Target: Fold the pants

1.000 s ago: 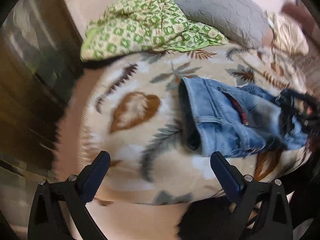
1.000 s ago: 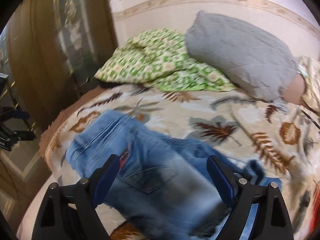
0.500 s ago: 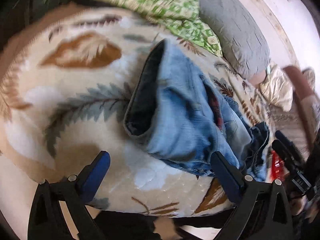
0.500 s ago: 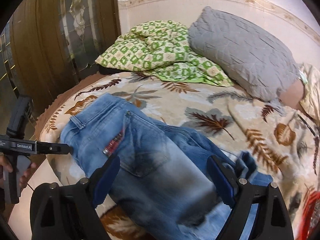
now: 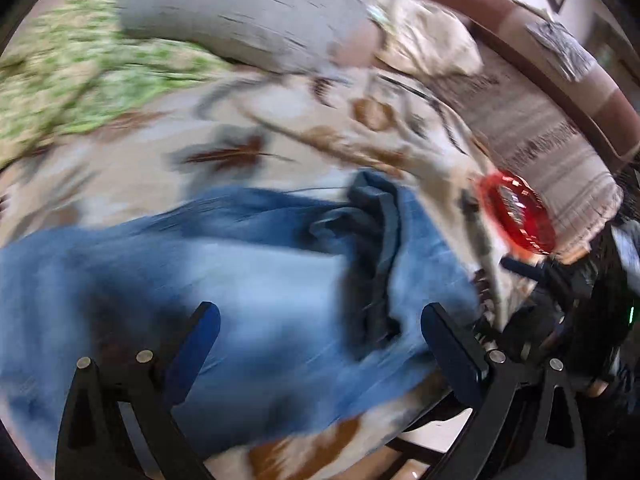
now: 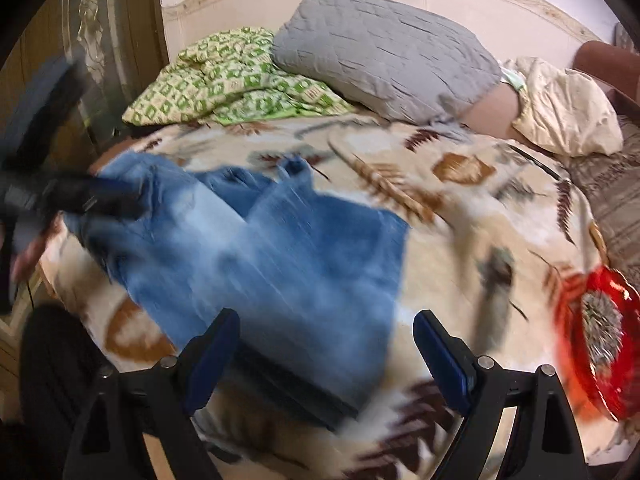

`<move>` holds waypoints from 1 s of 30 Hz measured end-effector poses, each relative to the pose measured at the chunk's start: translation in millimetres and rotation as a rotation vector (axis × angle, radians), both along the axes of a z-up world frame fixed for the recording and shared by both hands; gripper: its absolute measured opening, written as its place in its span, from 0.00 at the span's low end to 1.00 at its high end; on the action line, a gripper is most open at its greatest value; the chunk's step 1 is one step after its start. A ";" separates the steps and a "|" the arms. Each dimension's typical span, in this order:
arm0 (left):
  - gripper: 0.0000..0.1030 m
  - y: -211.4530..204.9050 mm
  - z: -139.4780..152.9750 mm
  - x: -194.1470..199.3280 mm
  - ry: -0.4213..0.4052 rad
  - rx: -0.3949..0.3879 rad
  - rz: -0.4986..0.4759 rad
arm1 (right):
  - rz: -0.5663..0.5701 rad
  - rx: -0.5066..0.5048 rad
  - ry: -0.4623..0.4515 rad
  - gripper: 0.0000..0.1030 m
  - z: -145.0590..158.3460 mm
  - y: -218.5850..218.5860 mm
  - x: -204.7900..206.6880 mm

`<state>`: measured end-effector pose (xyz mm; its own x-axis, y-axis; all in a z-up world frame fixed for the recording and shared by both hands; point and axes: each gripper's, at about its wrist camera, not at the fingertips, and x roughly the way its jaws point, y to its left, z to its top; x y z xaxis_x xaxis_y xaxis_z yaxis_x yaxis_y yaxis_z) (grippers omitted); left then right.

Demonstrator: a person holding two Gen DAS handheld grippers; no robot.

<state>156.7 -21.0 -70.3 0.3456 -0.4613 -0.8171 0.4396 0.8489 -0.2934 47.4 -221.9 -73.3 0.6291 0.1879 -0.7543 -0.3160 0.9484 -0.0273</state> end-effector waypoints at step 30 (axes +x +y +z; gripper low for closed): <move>0.21 -33.2 -65.1 63.9 0.159 0.048 0.048 | 0.094 -0.146 0.022 0.23 -56.1 19.4 4.0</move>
<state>220.6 -54.1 -135.4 0.2311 -0.4063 -0.8840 0.3494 0.8827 -0.3143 51.3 -202.5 -129.4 0.5966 0.1322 -0.7915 -0.4049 0.9012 -0.1547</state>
